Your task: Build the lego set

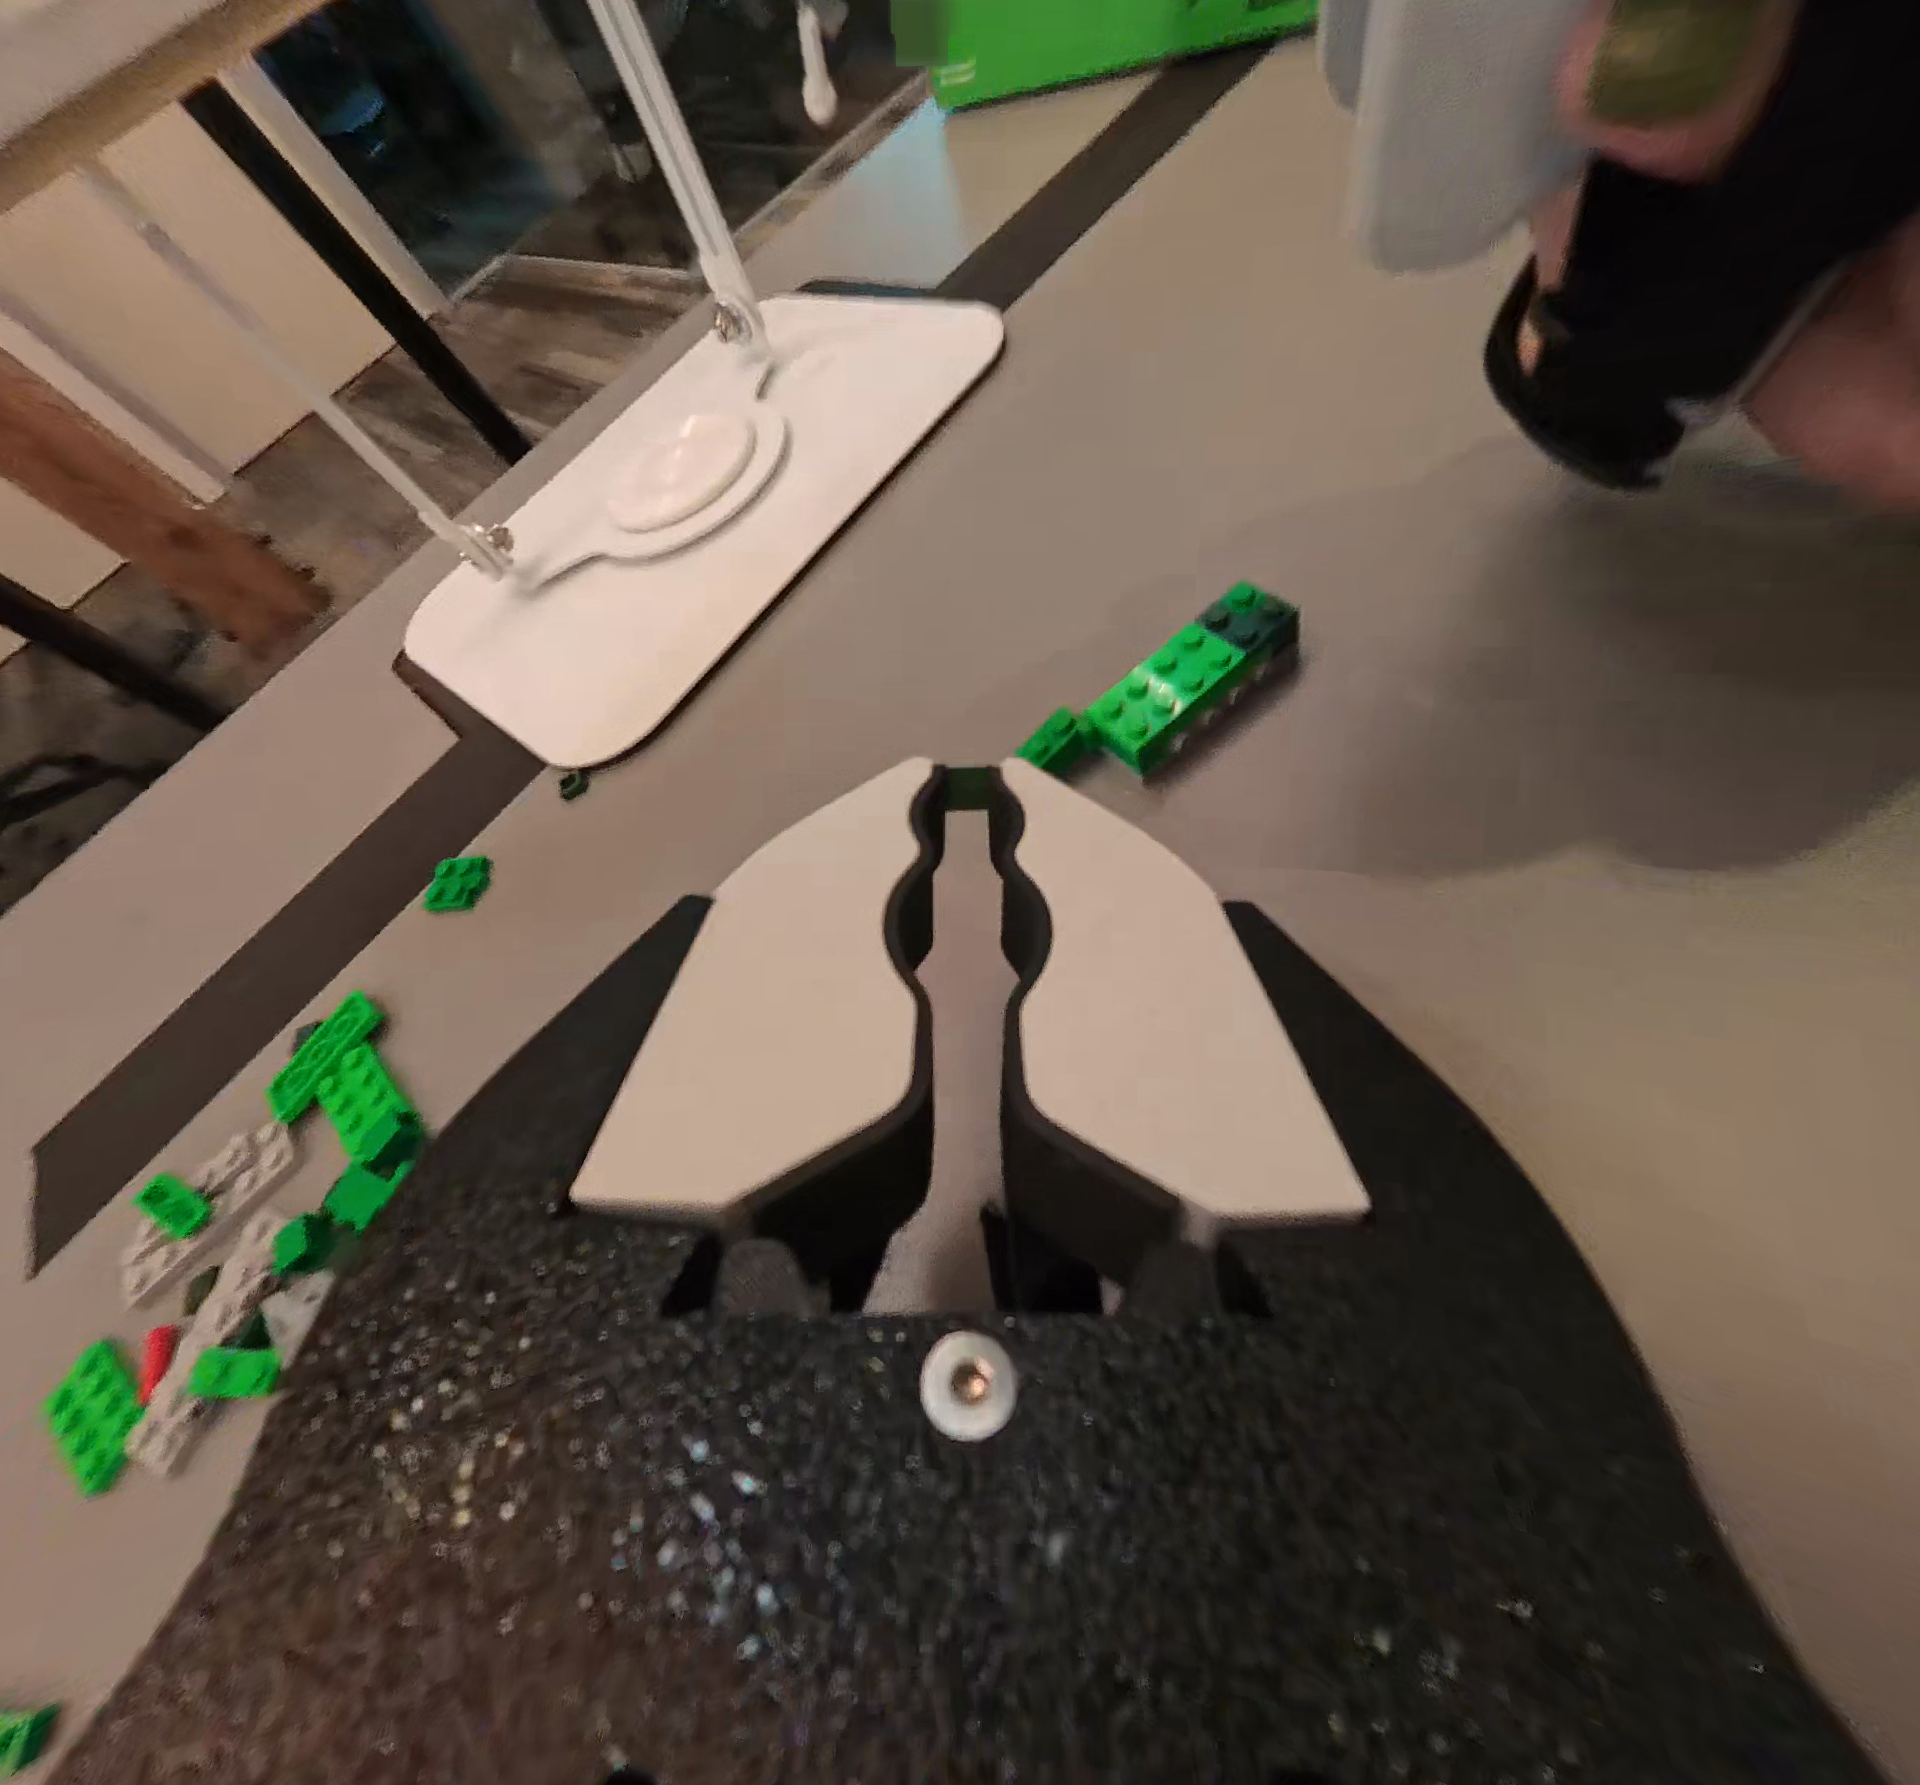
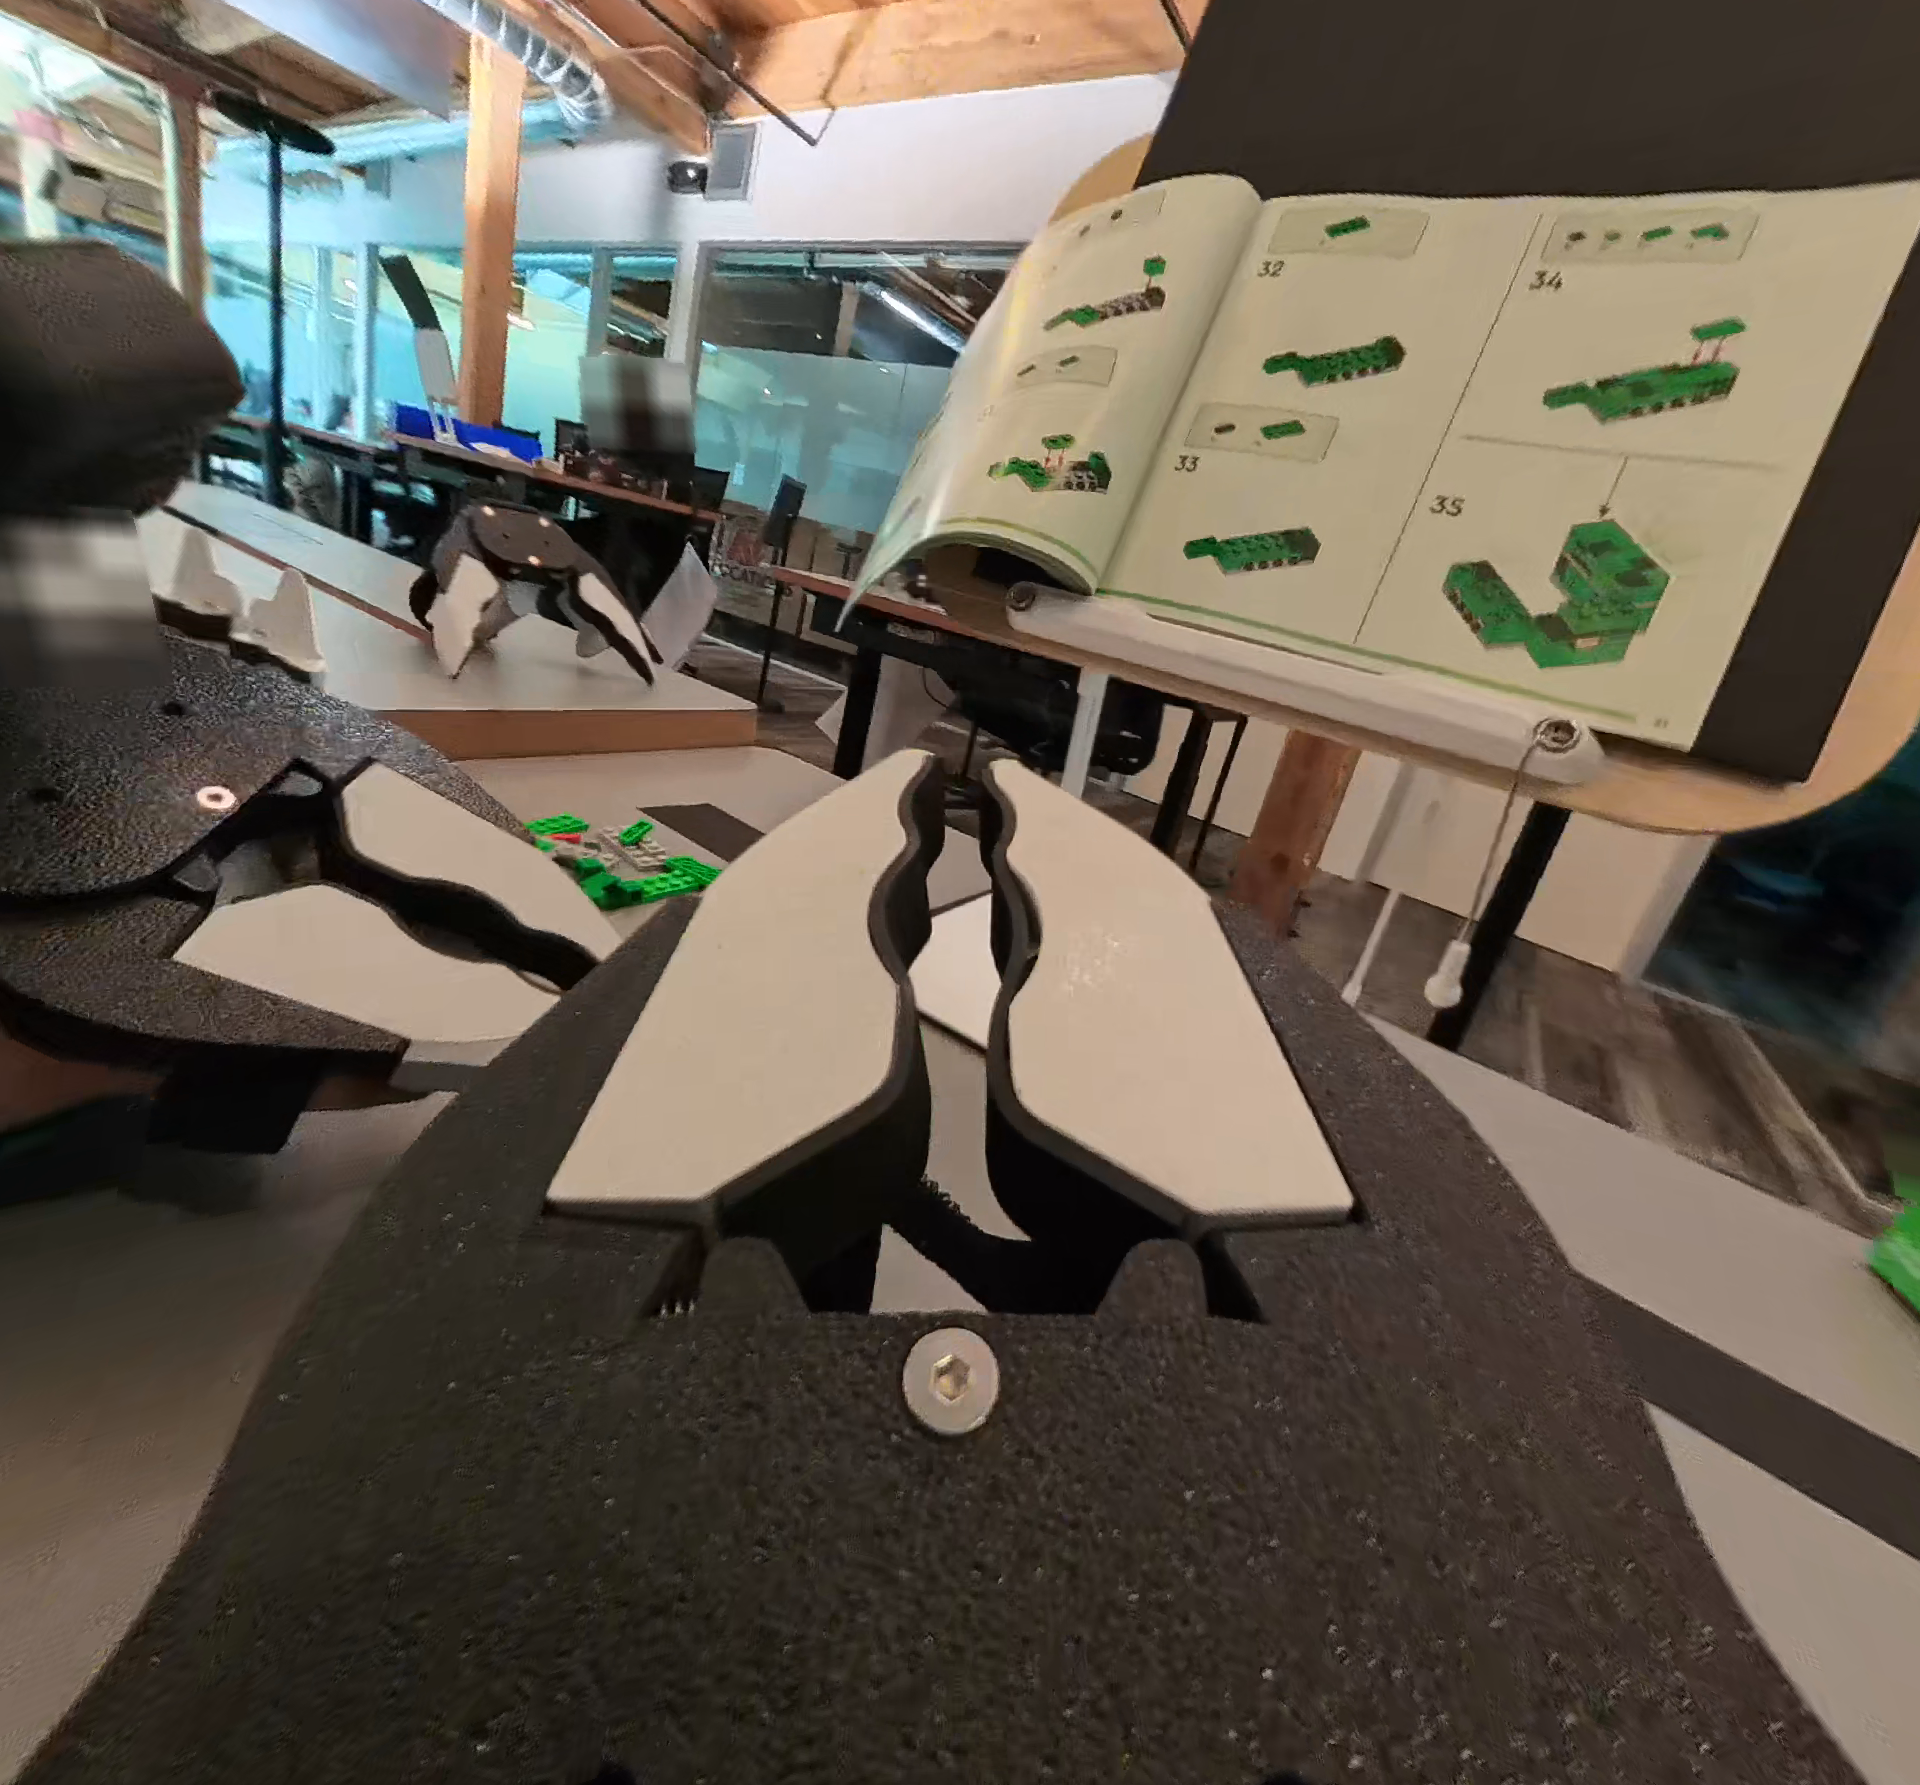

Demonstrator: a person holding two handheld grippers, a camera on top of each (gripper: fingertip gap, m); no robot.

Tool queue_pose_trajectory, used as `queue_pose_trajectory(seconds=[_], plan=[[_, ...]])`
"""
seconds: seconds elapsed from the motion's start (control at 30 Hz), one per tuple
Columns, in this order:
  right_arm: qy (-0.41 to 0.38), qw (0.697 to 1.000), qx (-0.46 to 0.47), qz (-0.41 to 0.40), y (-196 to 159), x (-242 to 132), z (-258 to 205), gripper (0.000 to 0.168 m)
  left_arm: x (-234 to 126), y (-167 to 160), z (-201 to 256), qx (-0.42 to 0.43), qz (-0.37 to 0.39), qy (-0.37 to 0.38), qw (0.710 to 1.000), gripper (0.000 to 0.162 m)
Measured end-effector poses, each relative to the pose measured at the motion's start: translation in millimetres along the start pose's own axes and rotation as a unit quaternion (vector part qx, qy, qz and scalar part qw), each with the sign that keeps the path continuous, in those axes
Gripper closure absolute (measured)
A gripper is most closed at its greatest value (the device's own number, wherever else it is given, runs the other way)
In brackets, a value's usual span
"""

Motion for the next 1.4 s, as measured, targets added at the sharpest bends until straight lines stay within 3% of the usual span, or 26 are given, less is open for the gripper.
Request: queue_pose_trajectory(seconds=[0.03, 0.43, 1.4], plan=[[0.007, 1.000, 0.003, 0.001, -2.7, -0.2, -0.4, 0.164, 0.7, -4.4, 0.4, 0.011, -0.012, 0.007, 1.000, 0.155], [0.054, 0.997, -0.045, -0.031, -19.2, 0.8, -19.3, 0.168, 3.2, -1.2, 2.4, 0.042, -0.003, 0.026, 0.999, 0.155], [0.048, 0.996, -0.060, -0.039, -21.1, 3.2, -18.4, 0.168, 0.0, 7.1, 7.2, 0.052, 0.026, 0.038, 0.998, 0.155]])
Point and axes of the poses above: each gripper's, where its closed fingertips meet, x out along the fingers, y out of its top, z = x × y across the jaws, the point moved 1 cm from there along -x, back along the fingers, and after that the axes turned 11 degrees about -z, right-handed, at the moved point
